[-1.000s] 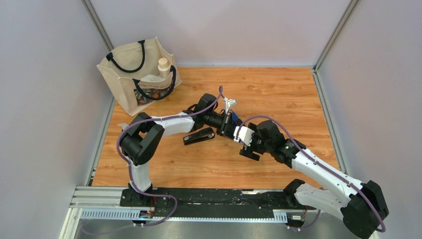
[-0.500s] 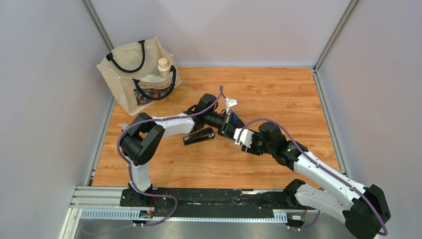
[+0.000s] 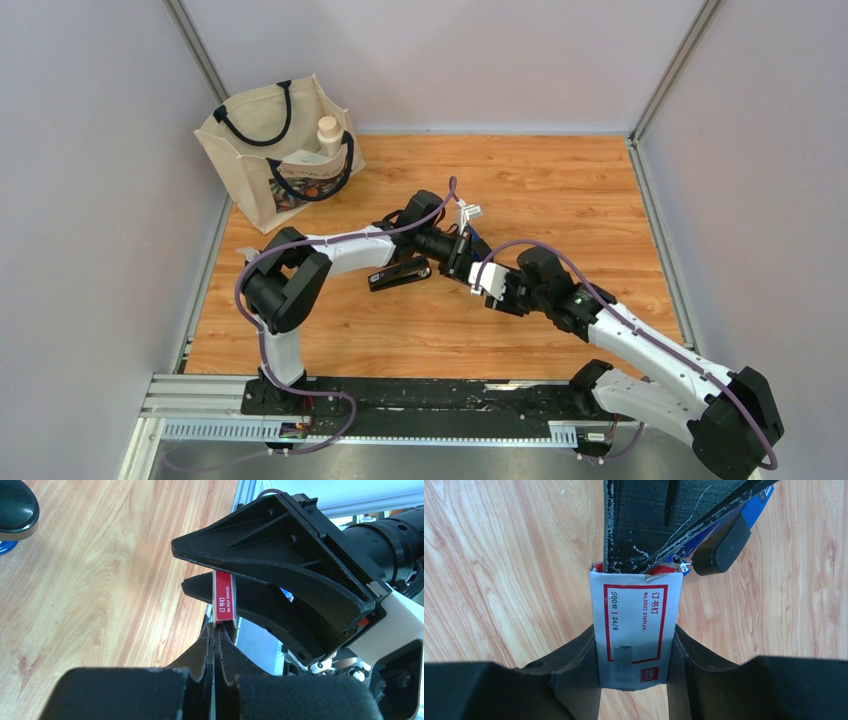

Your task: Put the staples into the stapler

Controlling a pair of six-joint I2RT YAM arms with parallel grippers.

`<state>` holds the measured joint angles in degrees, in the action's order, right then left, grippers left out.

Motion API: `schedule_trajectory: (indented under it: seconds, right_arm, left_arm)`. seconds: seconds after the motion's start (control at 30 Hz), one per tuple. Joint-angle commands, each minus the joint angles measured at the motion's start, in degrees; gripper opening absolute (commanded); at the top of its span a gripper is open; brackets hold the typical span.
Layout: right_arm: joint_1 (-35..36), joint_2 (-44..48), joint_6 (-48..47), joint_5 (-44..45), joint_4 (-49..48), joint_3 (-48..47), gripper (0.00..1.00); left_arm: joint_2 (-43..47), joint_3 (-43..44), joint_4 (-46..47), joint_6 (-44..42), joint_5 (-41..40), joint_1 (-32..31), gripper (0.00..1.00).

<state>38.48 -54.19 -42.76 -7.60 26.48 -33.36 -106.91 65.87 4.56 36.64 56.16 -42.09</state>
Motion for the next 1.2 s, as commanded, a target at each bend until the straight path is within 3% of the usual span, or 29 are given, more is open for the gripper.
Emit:
schedule_trajectory:
  seconds: [0.0,0.97,1.07,1.17]
  right_arm:
    - [-0.5,0.1,0.0,4.5,5.9,-0.1,0.24]
    - [-1.6,-0.2,1.1,7.5,7.5,4.6,0.24]
    - [-1.6,0.0,1.3,7.2,7.4,4.0,0.24]
    - [-1.6,0.5,1.6,6.2,7.4,3.1,0.25]
  left_arm:
    - [1.8,1.7,-4.3,-4.4,-2.0,1.7,0.0]
    - [5.0,2.2,-8.4,-6.9,-2.4,4.9,0.05]
    - [4.1,1.9,-7.5,-6.3,-2.8,4.8,0.11]
    - [2.5,2.2,-7.5,-6.1,-3.2,4.0,0.25]
